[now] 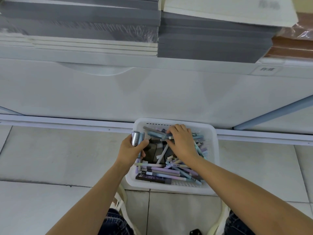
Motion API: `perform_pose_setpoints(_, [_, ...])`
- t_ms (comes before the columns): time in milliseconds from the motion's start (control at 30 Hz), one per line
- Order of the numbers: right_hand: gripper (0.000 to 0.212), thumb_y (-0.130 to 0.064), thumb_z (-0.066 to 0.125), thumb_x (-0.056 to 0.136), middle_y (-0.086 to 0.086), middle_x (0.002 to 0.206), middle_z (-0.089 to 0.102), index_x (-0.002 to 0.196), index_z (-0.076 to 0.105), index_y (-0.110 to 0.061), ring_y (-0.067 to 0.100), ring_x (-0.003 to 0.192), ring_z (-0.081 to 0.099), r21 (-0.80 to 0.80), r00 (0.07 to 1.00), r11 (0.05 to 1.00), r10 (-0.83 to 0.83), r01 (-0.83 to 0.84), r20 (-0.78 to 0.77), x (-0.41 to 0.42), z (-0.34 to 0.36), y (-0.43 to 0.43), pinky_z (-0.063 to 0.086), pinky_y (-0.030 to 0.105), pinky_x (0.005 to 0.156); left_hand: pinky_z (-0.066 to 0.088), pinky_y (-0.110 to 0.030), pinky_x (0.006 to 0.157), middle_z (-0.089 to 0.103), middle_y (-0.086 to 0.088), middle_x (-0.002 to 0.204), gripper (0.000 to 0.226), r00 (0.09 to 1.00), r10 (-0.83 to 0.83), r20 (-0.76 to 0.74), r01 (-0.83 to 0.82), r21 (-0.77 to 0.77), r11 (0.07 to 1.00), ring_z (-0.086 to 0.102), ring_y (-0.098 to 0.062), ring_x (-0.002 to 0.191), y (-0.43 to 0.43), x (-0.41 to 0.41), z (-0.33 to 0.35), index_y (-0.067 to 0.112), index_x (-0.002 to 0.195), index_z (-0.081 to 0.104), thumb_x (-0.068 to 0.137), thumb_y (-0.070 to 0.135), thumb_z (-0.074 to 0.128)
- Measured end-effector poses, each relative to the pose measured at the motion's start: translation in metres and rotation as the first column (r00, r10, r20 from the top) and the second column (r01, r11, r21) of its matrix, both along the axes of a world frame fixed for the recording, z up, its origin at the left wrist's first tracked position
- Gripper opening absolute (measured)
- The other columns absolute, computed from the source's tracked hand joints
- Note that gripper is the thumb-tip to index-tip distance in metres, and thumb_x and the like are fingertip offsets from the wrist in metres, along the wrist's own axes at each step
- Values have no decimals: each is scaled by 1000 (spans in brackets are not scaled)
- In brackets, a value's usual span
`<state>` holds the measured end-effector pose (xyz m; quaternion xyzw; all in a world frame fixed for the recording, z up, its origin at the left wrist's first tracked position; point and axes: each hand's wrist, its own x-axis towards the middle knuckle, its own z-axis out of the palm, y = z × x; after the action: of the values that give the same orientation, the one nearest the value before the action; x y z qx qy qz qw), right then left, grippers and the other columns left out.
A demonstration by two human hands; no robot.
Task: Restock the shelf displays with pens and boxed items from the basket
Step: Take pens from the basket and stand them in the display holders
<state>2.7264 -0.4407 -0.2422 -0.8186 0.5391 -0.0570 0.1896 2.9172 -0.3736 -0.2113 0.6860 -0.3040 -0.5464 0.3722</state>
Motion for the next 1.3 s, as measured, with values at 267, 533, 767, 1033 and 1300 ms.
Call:
perform_pose_setpoints(267, [30,-26,54,97,5,116,60,123,55,-12,24,107,56,92,992,988,126,-126,4,32,-3,-10,42,33,90,53,-25,51,61,-3,64,16,998,63,-5,-63,13,998,58,-15,49,1,5,-1,12,90,56,87,16,71])
perform_pose_setpoints(533, [33,-28,68,88,3,111,58,116,58,-12,19,96,58,230,982,972,-2,-42,186,30,3,-8,49,33,83,50,-21,50,61,3,54,15,996,85,-14,-85,17,996,58,-10,48,-1,3,2,10,87,55,89,16,69])
perform_pose_setpoints(767, [27,-28,77,82,10,85,63,95,62,-10,17,72,55,475,834,865,-139,-160,534,26,71,-11,43,26,66,47,-28,54,58,-7,60,17,960,170,-222,-187,-57,981,52,-16,52,-15,-12,43,3,85,66,88,19,70])
perform_pose_setpoints(1033, [2,-7,43,97,10,84,44,98,44,-9,12,60,41,603,749,730,-195,-321,634,7,190,-26,35,27,62,45,-25,51,65,-3,63,13,950,250,-186,-295,-281,913,53,-13,55,-30,-21,140,9,75,65,87,14,69])
perform_pose_setpoints(1300, [21,-15,57,96,5,118,66,115,64,-15,14,108,61,349,602,881,-95,-320,793,-28,311,-16,45,26,96,47,-28,57,69,-12,84,8,989,78,-125,-128,-475,871,55,-19,68,-26,-48,258,14,81,69,88,18,68])
